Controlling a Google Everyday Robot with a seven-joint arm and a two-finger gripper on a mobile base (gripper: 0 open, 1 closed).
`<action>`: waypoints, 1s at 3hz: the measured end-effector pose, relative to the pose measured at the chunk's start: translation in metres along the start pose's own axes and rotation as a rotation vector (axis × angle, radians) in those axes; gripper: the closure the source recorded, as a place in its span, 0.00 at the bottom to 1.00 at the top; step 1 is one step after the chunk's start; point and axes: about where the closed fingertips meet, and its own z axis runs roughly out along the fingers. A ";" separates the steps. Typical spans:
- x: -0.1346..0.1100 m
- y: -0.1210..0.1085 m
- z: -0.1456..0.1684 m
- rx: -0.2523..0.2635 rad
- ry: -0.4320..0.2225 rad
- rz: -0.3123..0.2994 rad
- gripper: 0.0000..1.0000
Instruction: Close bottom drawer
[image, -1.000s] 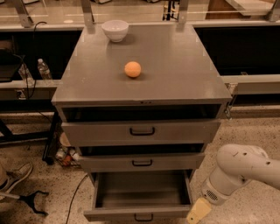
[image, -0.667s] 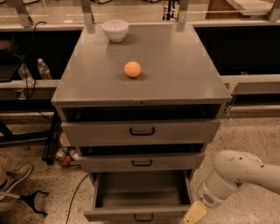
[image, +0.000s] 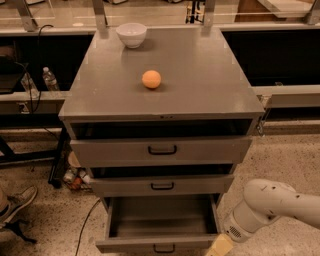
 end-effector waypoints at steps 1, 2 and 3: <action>0.001 -0.007 0.021 -0.028 0.009 0.015 0.00; 0.006 -0.028 0.073 -0.080 0.025 0.063 0.27; 0.011 -0.038 0.100 -0.107 0.028 0.088 0.50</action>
Offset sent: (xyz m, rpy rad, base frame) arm 0.0111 0.0030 -0.1114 0.0427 0.1330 -0.0595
